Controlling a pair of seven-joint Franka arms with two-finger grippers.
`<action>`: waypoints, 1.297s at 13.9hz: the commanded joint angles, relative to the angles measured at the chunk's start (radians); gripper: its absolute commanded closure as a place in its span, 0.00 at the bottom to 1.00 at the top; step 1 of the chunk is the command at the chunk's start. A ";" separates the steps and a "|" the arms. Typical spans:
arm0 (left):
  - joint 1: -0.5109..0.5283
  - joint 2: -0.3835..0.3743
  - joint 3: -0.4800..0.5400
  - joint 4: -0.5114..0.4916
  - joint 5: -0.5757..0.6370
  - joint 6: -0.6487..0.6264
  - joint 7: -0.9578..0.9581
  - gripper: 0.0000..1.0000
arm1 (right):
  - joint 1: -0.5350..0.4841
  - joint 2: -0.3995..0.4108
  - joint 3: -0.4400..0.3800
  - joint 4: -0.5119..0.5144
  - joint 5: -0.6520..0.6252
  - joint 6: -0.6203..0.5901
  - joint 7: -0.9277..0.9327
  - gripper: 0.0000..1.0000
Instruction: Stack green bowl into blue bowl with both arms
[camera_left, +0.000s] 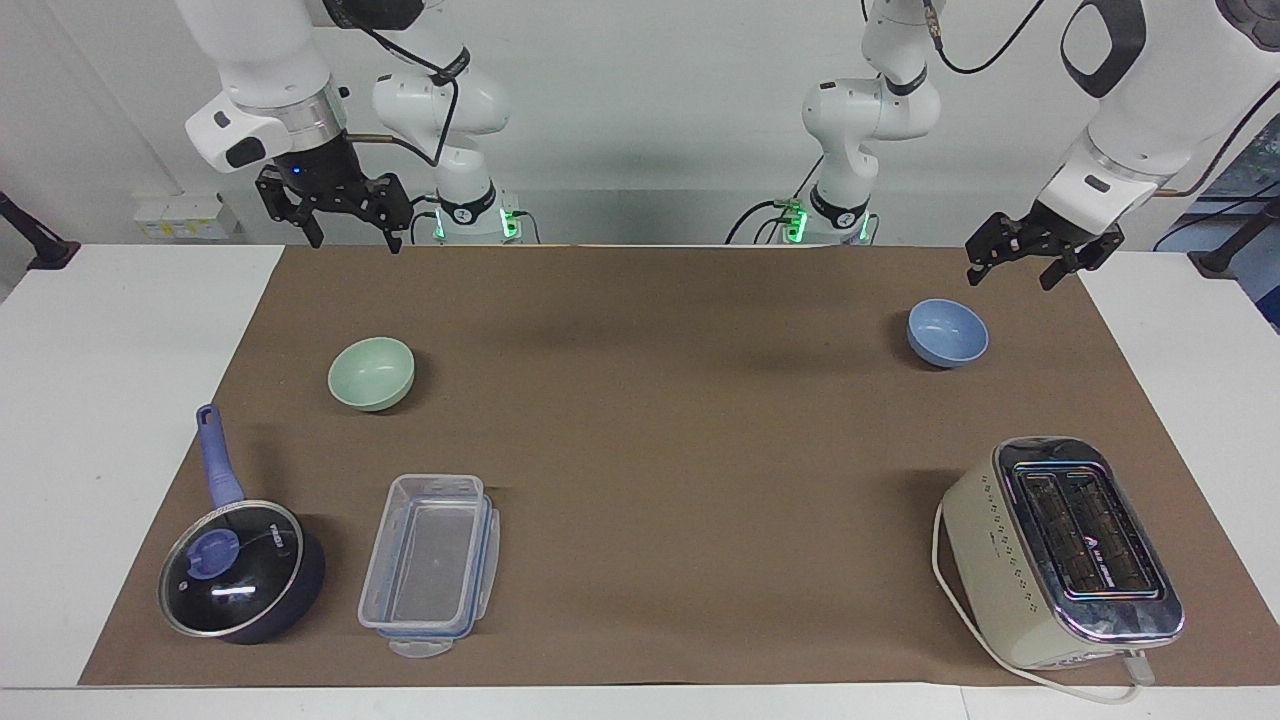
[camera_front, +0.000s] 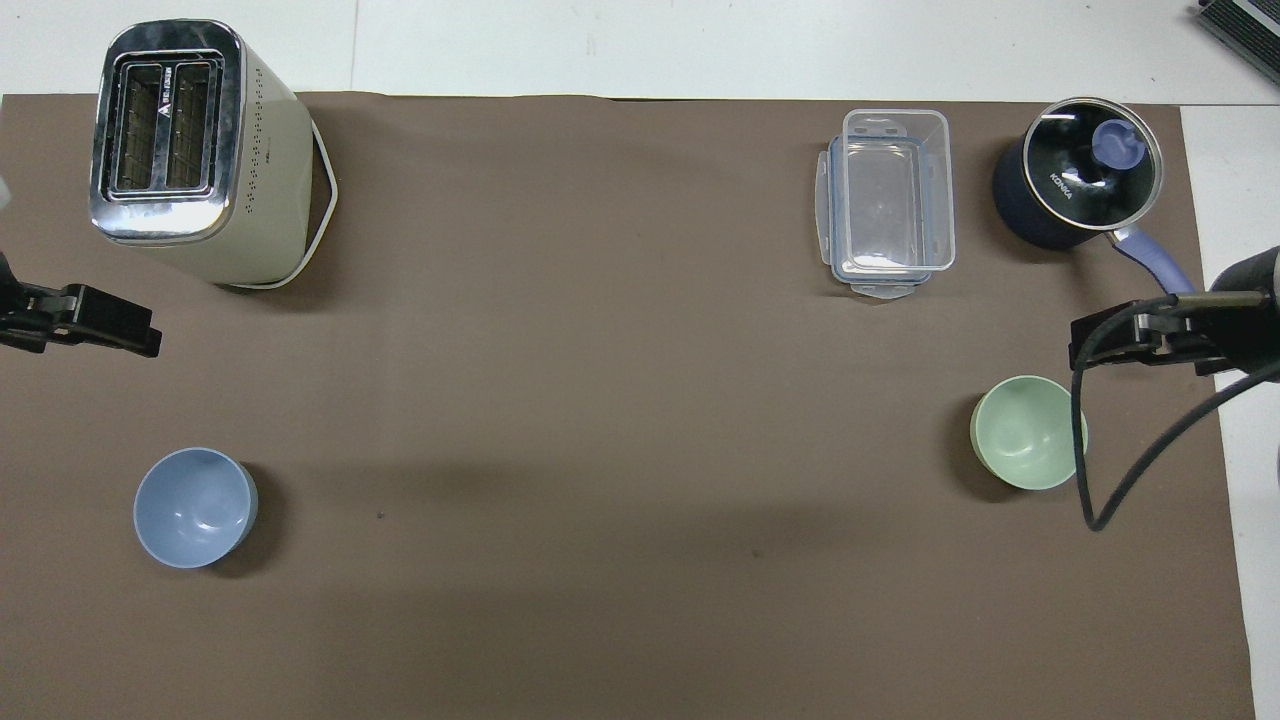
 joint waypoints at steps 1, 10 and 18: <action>0.003 -0.006 -0.002 -0.009 0.012 -0.016 0.019 0.00 | -0.011 -0.021 0.002 -0.026 0.002 0.005 -0.019 0.00; 0.005 -0.023 -0.002 -0.041 0.010 0.006 0.017 0.00 | -0.011 -0.022 0.001 -0.026 0.002 0.005 -0.019 0.00; 0.006 -0.052 -0.002 -0.090 0.010 0.041 0.019 0.00 | -0.011 -0.022 -0.001 -0.026 0.002 0.005 -0.019 0.00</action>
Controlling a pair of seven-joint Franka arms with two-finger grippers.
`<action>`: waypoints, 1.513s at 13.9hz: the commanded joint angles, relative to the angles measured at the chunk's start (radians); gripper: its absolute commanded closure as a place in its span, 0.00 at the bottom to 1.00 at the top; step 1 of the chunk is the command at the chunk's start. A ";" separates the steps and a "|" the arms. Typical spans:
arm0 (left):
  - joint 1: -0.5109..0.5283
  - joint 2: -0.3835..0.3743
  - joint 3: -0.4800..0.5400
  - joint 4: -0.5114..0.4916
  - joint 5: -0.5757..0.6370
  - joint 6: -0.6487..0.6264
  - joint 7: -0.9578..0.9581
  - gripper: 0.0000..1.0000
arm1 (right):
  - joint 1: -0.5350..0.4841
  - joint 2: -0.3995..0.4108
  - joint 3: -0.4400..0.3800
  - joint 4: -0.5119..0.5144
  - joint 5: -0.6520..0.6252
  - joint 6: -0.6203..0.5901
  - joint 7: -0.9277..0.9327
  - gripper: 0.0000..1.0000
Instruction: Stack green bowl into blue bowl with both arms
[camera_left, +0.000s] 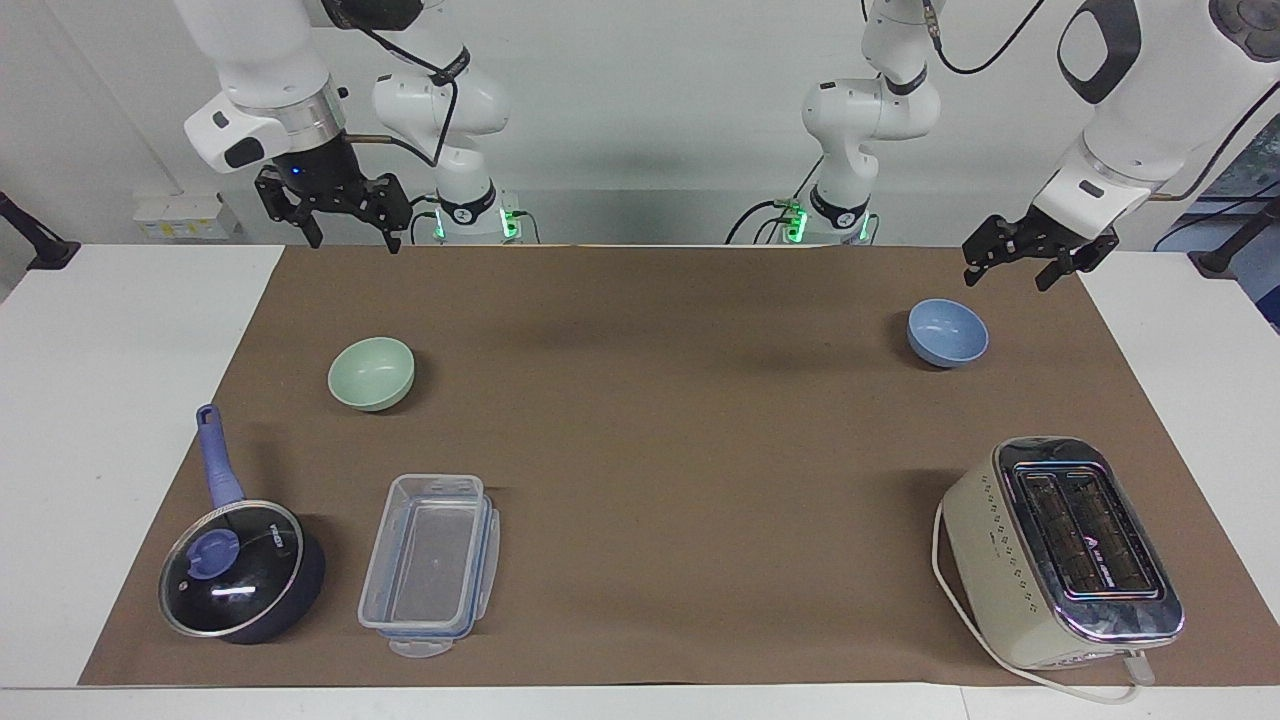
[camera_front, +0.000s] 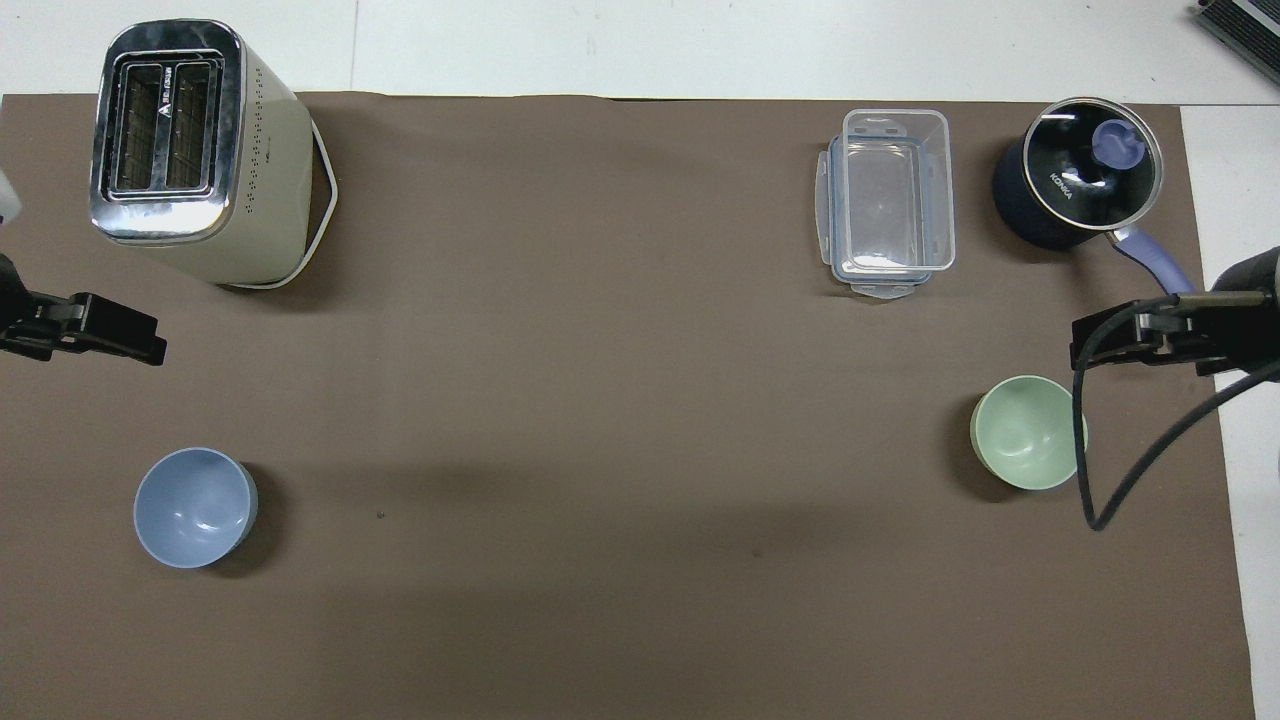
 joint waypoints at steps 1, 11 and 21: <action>0.006 -0.050 -0.002 -0.076 0.010 0.052 0.016 0.00 | -0.010 -0.021 0.000 -0.025 0.002 0.005 -0.019 0.00; 0.069 -0.147 0.000 -0.300 0.010 0.234 0.142 0.00 | -0.010 -0.022 -0.001 -0.025 0.002 0.005 -0.021 0.00; 0.221 -0.182 0.000 -0.555 0.010 0.463 0.459 0.00 | -0.011 -0.022 -0.003 -0.025 0.002 0.003 -0.028 0.00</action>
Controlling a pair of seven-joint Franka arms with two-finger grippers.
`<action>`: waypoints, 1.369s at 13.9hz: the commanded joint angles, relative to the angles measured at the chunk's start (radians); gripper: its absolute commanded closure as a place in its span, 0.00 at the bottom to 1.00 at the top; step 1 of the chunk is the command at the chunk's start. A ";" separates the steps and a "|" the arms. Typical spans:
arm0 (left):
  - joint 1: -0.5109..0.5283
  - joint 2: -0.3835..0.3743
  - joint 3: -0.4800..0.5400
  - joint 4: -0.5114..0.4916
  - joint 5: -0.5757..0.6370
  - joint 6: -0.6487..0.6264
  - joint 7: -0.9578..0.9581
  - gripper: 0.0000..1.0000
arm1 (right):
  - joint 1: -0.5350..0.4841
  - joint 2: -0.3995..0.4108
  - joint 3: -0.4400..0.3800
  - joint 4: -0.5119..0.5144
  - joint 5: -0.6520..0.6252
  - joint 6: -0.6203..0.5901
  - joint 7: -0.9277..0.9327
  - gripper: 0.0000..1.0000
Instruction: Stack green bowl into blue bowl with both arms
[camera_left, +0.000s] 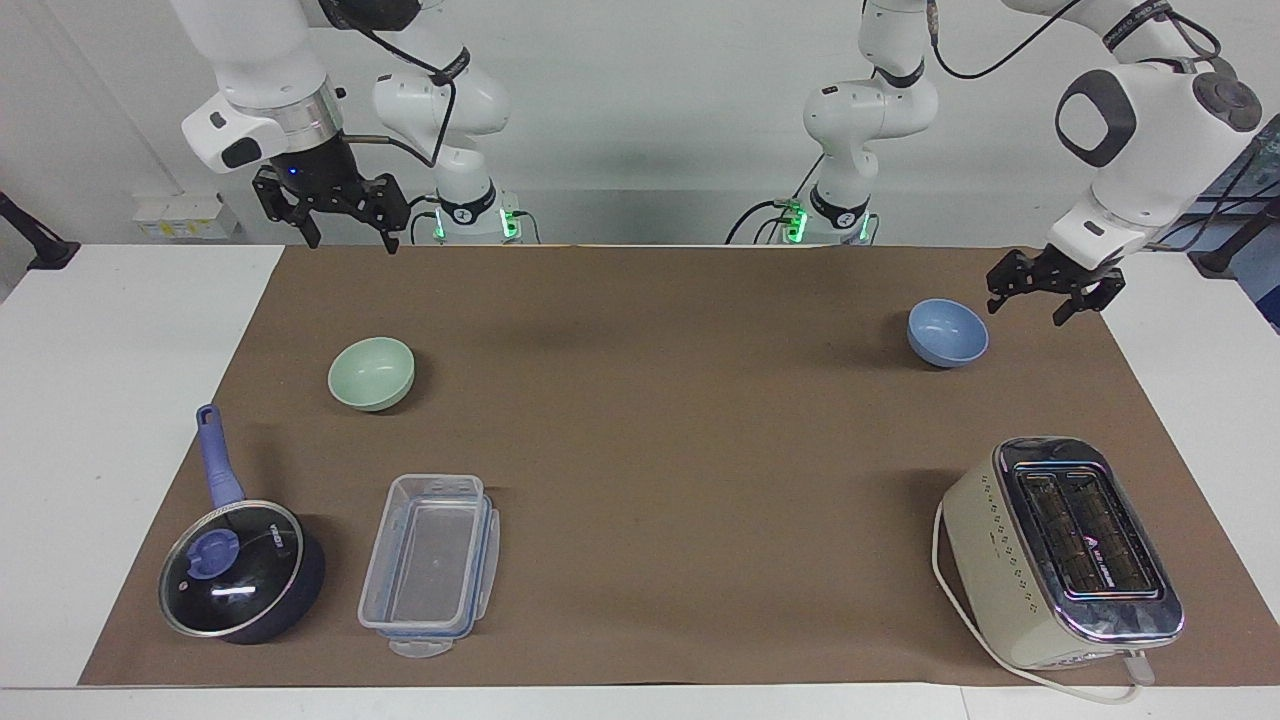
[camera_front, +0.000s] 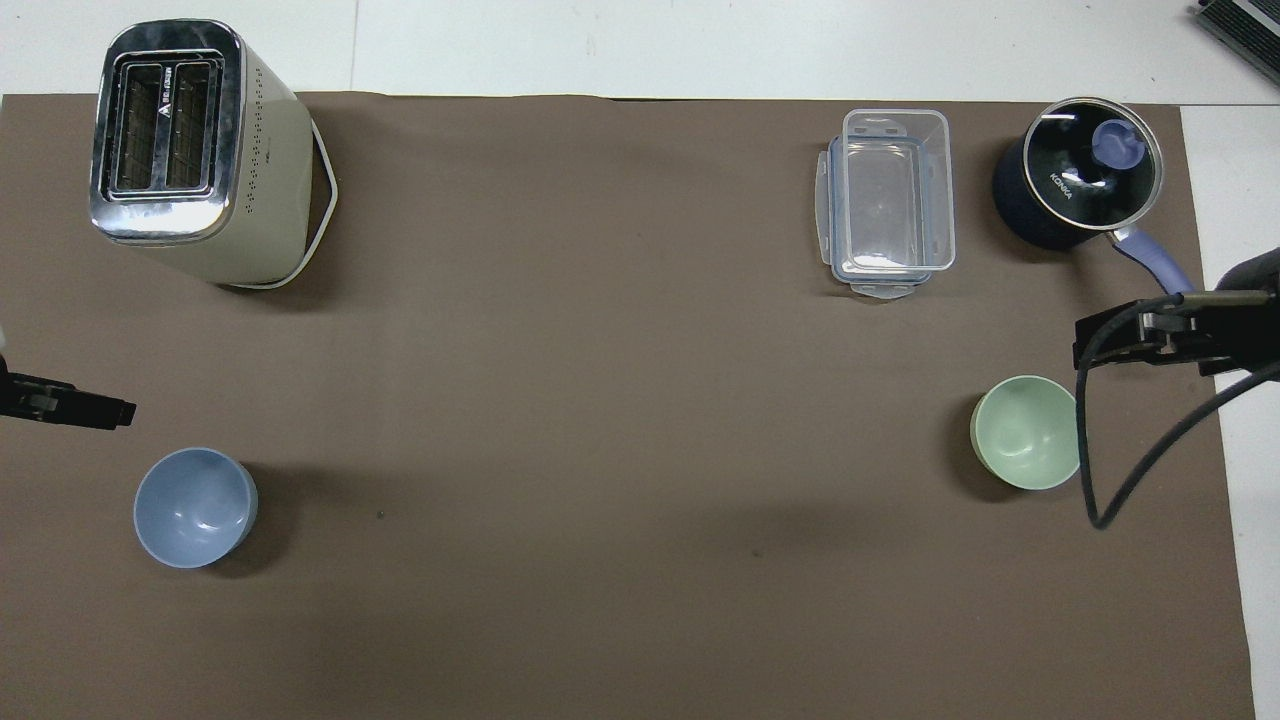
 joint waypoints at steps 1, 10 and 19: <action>0.046 -0.048 -0.009 -0.121 0.010 0.101 0.106 0.00 | -0.009 -0.022 -0.001 -0.025 0.002 0.003 -0.028 0.00; 0.121 -0.018 -0.011 -0.348 0.009 0.293 0.247 0.00 | -0.017 -0.022 -0.002 -0.027 0.002 0.003 -0.041 0.00; 0.128 -0.021 -0.009 -0.418 0.004 0.292 0.255 1.00 | -0.018 -0.022 -0.002 -0.027 0.002 0.005 -0.041 0.00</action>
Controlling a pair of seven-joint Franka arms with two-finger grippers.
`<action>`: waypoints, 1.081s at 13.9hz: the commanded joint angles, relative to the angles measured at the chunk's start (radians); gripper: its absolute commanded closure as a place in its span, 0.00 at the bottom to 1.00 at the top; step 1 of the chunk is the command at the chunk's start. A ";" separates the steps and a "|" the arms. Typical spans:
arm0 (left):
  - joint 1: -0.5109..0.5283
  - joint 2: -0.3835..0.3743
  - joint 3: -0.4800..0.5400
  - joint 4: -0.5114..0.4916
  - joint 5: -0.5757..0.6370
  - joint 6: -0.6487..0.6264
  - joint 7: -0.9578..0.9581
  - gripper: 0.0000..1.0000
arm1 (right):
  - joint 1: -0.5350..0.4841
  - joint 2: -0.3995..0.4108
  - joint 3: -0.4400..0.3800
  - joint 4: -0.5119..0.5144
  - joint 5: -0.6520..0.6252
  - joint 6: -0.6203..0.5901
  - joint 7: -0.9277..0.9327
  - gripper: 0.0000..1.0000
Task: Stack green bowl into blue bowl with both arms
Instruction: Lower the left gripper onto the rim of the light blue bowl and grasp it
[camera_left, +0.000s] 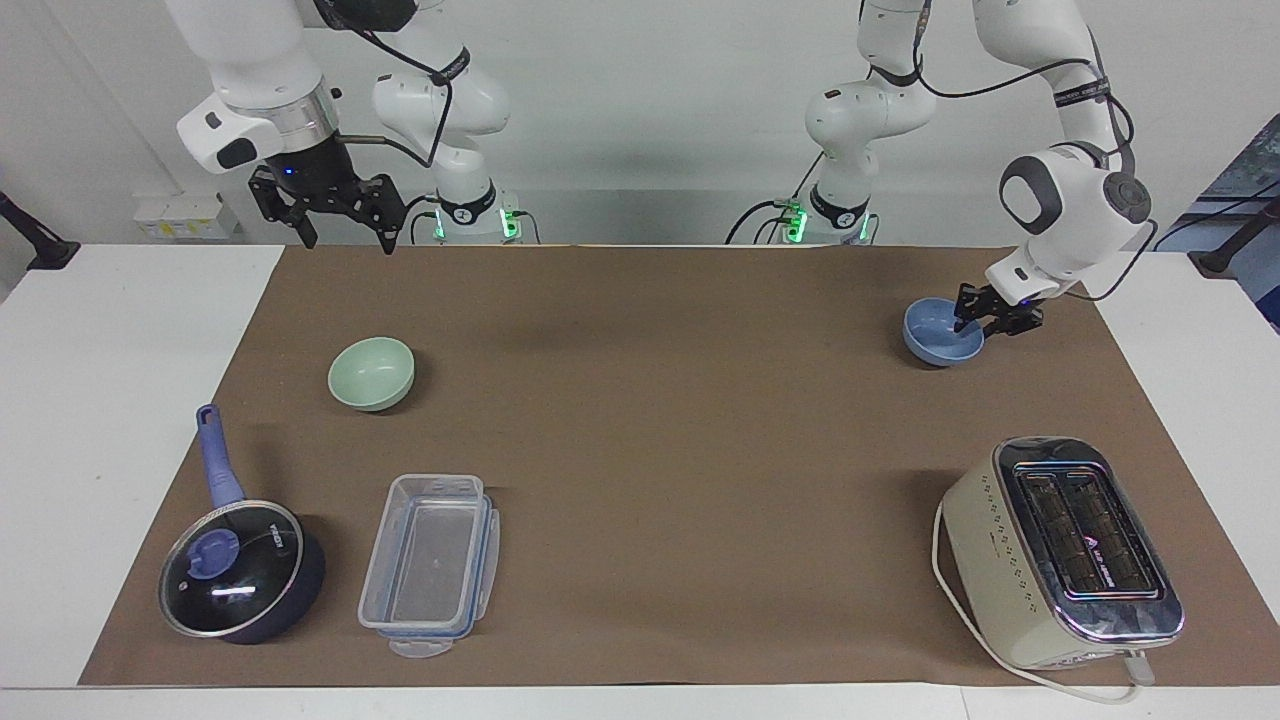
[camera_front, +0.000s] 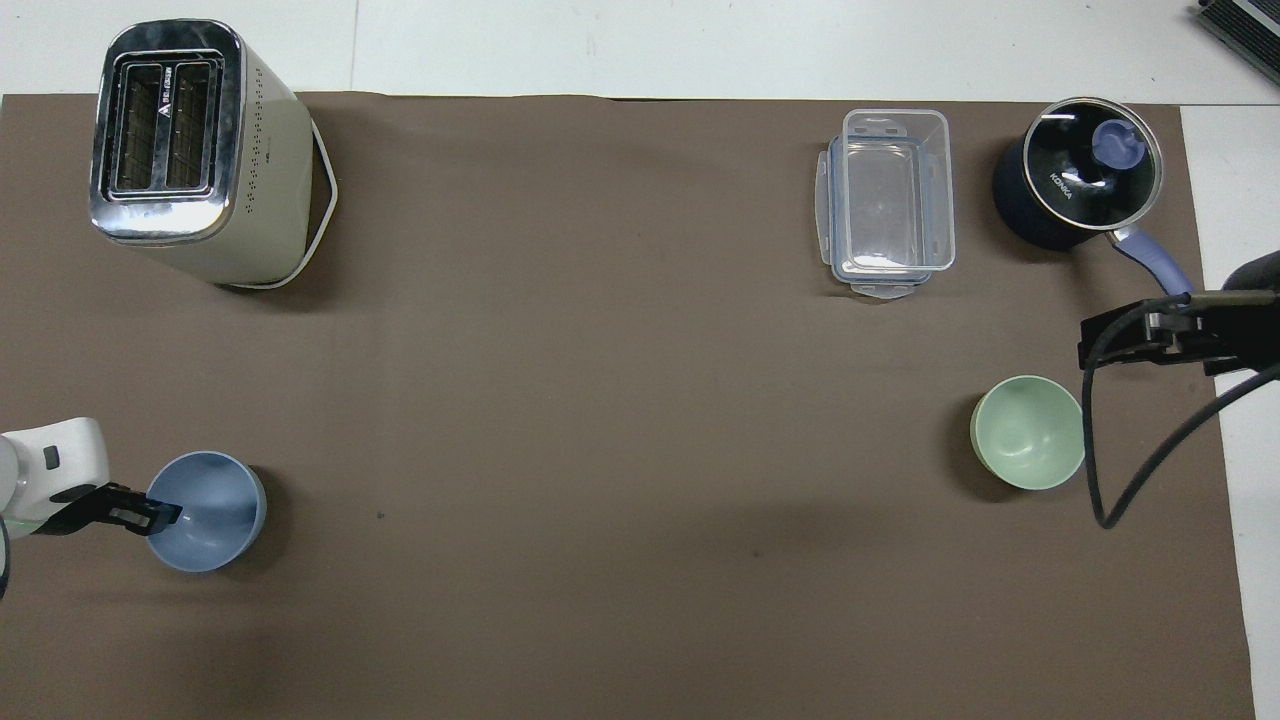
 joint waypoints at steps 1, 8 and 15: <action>0.037 -0.009 -0.009 0.003 0.002 0.017 0.017 1.00 | -0.017 -0.022 0.003 -0.026 0.002 0.005 -0.033 0.00; 0.026 -0.009 -0.023 0.225 -0.014 -0.199 -0.031 1.00 | -0.023 -0.022 0.003 -0.026 0.002 0.005 -0.035 0.00; -0.222 -0.009 -0.024 0.300 -0.054 -0.237 -0.453 1.00 | -0.028 -0.022 0.003 -0.025 0.002 0.005 -0.035 0.00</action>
